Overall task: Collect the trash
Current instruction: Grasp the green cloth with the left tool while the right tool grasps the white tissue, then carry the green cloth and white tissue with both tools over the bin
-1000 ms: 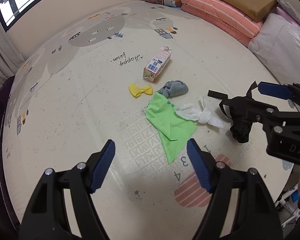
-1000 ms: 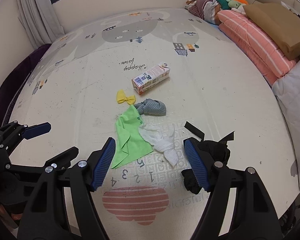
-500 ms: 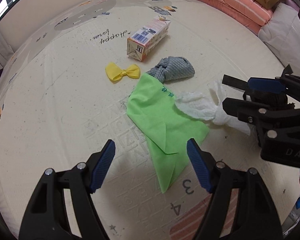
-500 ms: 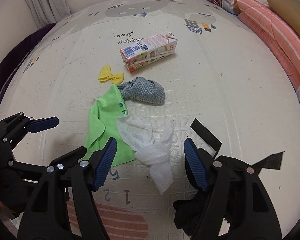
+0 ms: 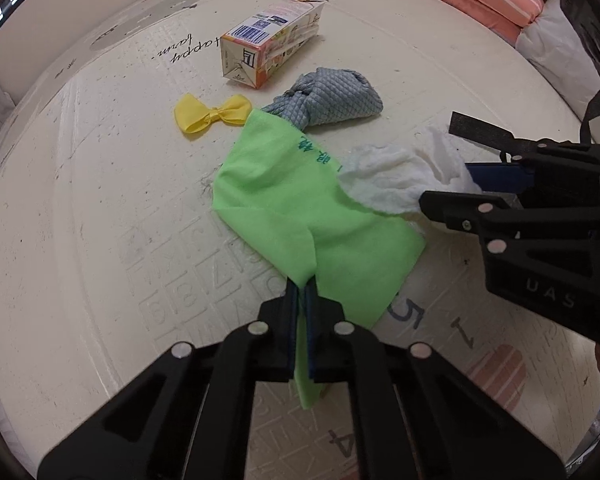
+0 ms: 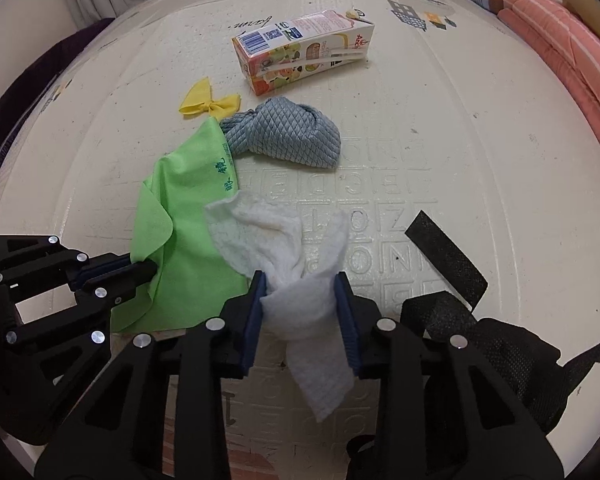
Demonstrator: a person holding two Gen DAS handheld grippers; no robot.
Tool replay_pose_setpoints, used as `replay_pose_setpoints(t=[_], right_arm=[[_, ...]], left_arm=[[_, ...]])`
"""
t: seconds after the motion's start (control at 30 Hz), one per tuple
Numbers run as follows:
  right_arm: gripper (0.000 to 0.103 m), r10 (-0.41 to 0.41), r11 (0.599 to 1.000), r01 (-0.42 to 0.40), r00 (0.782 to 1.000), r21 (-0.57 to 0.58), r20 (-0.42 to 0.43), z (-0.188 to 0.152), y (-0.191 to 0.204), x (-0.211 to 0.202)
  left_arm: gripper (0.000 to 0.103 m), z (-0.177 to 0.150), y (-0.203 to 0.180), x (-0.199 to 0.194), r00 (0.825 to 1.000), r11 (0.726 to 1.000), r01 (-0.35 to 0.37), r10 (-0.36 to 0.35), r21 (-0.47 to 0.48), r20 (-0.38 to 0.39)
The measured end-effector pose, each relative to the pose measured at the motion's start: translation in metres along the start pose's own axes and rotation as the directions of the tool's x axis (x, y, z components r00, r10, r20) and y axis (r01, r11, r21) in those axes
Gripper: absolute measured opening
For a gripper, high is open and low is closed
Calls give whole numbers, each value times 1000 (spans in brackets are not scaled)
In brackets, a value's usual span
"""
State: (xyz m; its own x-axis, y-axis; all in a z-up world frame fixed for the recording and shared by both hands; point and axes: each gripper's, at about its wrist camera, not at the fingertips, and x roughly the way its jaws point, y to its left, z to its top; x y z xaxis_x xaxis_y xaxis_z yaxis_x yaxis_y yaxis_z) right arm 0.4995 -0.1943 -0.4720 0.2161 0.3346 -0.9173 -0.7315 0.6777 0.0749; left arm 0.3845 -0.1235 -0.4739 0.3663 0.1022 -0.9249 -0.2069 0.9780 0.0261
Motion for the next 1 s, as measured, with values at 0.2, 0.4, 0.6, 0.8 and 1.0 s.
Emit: replay_pose_setpoints(t=[0.2, 0.4, 0.6, 0.8, 1.0], right_arm=[[31, 1, 1000, -2, 999, 22, 34, 5, 2, -21], [31, 14, 998, -18, 999, 68, 49, 5, 9, -46], [31, 17, 992, -25, 998, 126, 66, -1, 28, -83], [31, 3, 982, -19, 996, 185, 86, -11, 56, -135], [31, -21, 968, -10, 992, 252, 121, -25, 79, -211]], left_arm=[[4, 5, 4, -23, 1000, 1000, 1, -1, -5, 27], [4, 9, 17, -63, 997, 1000, -12, 11, 12, 72], [4, 9, 26, -115, 992, 999, -2, -4, 47, 123], [4, -3, 34, -170, 989, 997, 29, -40, 77, 142], [4, -19, 37, -236, 985, 990, 60, -80, 131, 154]])
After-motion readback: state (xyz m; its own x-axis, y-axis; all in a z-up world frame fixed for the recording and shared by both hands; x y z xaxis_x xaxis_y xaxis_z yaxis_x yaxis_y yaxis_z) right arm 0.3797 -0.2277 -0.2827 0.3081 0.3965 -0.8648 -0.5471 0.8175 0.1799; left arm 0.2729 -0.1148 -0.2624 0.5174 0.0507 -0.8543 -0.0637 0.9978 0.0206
